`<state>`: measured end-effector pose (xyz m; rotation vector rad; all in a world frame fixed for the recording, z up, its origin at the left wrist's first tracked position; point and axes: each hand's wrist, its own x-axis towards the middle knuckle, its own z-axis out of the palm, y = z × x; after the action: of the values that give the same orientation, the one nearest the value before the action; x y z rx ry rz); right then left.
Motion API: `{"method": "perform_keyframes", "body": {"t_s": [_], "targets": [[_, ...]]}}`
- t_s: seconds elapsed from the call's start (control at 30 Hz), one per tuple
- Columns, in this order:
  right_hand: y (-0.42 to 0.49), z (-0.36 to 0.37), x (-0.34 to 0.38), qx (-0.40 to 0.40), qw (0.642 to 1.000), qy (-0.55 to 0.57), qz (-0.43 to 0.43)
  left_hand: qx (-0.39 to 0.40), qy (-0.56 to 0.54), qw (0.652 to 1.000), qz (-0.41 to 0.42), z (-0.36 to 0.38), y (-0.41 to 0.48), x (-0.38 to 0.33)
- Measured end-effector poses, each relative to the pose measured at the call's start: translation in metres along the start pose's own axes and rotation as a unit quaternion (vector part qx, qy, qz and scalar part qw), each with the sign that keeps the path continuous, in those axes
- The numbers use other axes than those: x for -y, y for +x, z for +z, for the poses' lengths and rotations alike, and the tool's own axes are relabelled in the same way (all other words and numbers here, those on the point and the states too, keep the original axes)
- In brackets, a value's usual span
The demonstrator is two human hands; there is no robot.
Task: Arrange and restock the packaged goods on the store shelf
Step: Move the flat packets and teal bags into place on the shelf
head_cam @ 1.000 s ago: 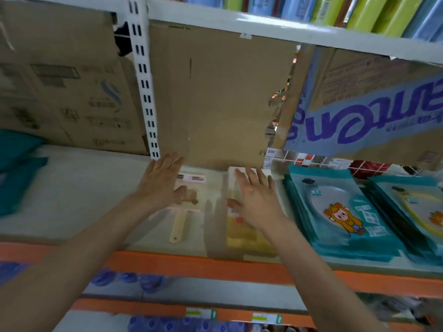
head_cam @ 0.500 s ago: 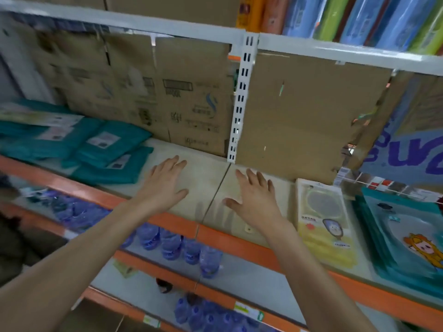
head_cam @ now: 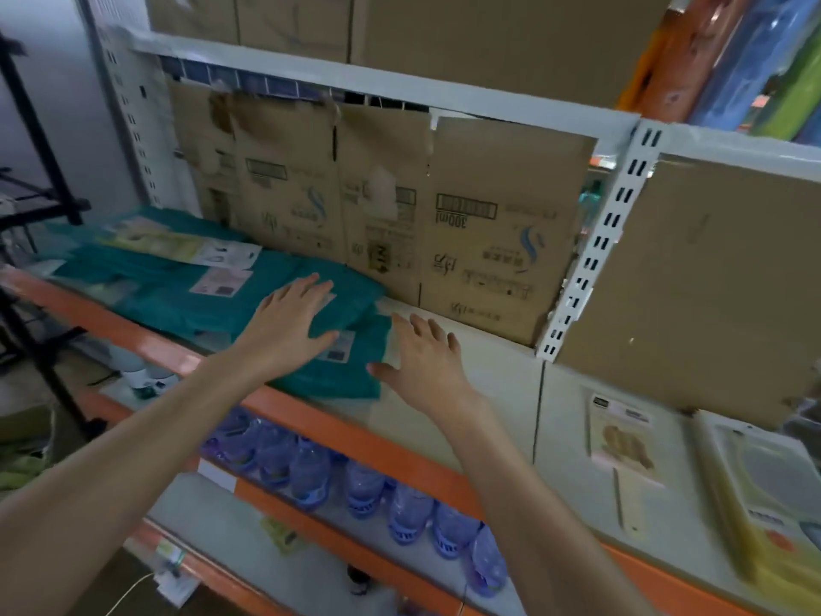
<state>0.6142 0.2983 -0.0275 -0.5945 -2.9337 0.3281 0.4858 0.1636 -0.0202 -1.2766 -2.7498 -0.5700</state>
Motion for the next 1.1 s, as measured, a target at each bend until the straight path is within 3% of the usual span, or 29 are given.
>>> {"method": "perform_keyframes", "body": {"t_s": [0.5,0.73,0.93,1.1], "targets": [[0.188,0.038,0.048,0.041,0.999,0.011,-0.027,0.009,0.01,0.997,-0.075,-0.02,0.118,0.155],[0.247,0.058,0.077,0.039,0.999,-0.003,0.003,0.047,0.04,0.997,-0.042,-0.018,0.172,0.223],[0.295,0.079,0.117,0.043,0.996,0.034,0.071,0.172,0.094,0.98,0.022,-0.031,0.223,0.29],[0.321,0.092,0.149,0.089,0.987,0.049,0.126,0.314,0.06,0.946,0.053,-0.042,0.247,0.34]]}}
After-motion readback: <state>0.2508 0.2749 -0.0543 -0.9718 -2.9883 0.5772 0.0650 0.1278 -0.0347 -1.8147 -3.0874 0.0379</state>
